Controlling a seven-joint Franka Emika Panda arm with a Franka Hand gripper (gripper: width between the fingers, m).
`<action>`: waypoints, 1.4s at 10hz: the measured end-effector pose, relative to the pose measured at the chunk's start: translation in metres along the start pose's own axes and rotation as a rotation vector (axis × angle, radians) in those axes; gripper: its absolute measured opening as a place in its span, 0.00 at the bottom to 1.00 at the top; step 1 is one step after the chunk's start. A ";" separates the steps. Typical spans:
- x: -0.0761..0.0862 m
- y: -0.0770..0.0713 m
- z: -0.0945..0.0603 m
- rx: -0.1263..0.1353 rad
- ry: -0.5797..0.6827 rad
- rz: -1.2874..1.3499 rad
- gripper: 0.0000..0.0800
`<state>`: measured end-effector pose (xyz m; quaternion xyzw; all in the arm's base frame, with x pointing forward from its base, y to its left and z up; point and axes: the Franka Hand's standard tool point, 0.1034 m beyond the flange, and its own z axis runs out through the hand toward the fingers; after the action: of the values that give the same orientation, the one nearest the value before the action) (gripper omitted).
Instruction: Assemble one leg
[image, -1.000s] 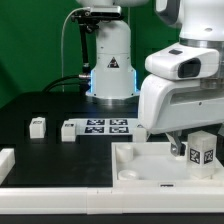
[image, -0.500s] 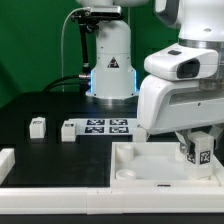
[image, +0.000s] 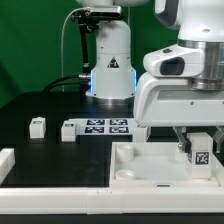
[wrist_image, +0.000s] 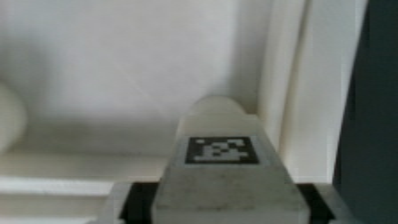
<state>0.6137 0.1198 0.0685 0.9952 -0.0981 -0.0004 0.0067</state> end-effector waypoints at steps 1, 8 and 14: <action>-0.001 -0.003 0.000 -0.002 0.000 0.136 0.37; -0.001 -0.005 0.001 -0.001 0.004 0.735 0.45; -0.002 -0.006 -0.001 -0.004 0.002 0.117 0.81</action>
Offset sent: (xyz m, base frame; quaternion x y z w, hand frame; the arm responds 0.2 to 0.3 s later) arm -0.0008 0.0026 0.0040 -0.0132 0.0029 0.2700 0.9628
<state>0.6132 0.1257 0.0692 0.9877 -0.1563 0.0009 0.0088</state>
